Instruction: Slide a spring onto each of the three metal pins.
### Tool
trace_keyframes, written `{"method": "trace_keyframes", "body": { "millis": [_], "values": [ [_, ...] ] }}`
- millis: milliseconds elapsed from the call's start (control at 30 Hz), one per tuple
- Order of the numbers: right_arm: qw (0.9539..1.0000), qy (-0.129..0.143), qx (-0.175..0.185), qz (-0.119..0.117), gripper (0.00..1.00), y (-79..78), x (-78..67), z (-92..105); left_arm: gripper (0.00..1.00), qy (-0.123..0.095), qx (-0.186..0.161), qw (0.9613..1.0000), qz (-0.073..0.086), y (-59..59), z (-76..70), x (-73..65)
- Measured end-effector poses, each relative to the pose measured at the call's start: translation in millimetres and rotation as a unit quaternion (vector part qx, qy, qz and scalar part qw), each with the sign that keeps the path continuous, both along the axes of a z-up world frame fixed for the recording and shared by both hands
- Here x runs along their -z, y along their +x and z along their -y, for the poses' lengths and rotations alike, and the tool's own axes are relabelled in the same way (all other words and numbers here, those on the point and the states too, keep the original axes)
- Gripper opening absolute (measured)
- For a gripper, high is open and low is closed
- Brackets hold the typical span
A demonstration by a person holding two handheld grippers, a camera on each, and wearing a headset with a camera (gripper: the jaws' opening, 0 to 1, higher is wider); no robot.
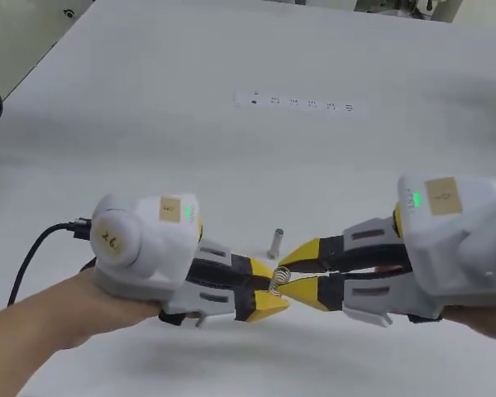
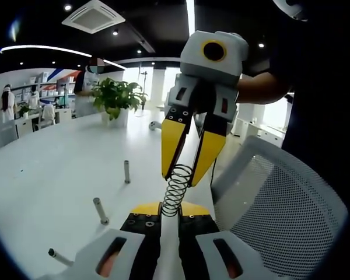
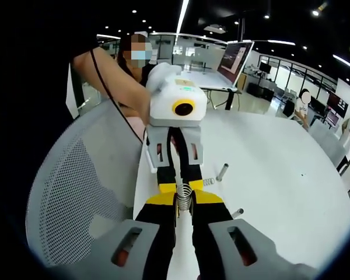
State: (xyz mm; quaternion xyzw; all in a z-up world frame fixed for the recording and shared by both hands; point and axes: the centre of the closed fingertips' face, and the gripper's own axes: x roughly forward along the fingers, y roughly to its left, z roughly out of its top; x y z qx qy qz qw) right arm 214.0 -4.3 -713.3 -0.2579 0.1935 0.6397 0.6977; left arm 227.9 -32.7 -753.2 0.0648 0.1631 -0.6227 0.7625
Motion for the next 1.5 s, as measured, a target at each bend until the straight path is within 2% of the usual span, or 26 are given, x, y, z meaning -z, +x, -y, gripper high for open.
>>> {"method": "trace_keyframes", "body": {
  "millis": [33, 100, 167, 333, 367, 467, 733, 833, 900, 1233, 1500],
  "values": [
    [1.0000, -0.002, -0.001, 0.003, 0.06, 1.7, -0.8, -0.4, 0.02, 0.000, -0.003, 1.0000, 0.006, 1.9, -0.6, -0.6],
    [1.0000, -0.003, -0.001, 0.003, 0.06, 3.5, -1.6, -1.3, 0.02, -0.002, -0.006, 1.0000, 0.006, 3.0, -1.3, -1.8],
    [1.0000, -0.004, -0.001, 0.005, 0.06, 5.2, -2.4, -1.7, 0.02, -0.002, -0.012, 0.9998, 0.017, 5.7, -2.4, -3.5],
    [1.0000, -0.003, -0.001, 0.007, 0.06, 8.5, -5.0, -4.4, 0.03, -0.007, -0.018, 0.9997, 0.017, 8.0, -3.3, -6.4],
    [1.0000, -0.003, 0.000, 0.009, 0.06, 9.7, -5.4, -5.0, 0.03, -0.007, -0.021, 0.9995, 0.024, 10.1, -3.8, -7.0],
    [0.9999, -0.003, 0.002, 0.013, 0.06, 12.9, -6.4, -6.1, 0.03, -0.006, -0.025, 0.9993, 0.028, 13.2, -4.9, -8.3],
    [0.9998, -0.006, 0.001, 0.017, 0.06, 13.9, -4.5, -7.7, 0.04, -0.002, -0.029, 0.9993, 0.025, 14.5, -6.6, -6.3],
    [0.9997, -0.012, -0.001, 0.020, 0.06, 13.6, -1.5, -7.5, 0.05, -0.005, -0.030, 0.9993, 0.020, 13.5, -6.3, -6.0],
    [0.9997, -0.013, -0.001, 0.019, 0.06, 13.5, -0.8, -7.2, 0.07, -0.005, -0.034, 0.9994, 0.010, 13.2, -6.6, -5.0],
    [0.9997, -0.009, 0.006, 0.022, 0.06, 17.2, -4.3, -5.1, 0.18, 0.003, -0.045, 0.9988, 0.020, 17.2, -12.9, -3.0],
    [0.9994, -0.008, 0.015, 0.031, 0.06, 21.8, -5.6, 0.2, 0.29, 0.016, -0.057, 0.9981, 0.018, 14.6, -24.9, 4.0]
  ]
}}
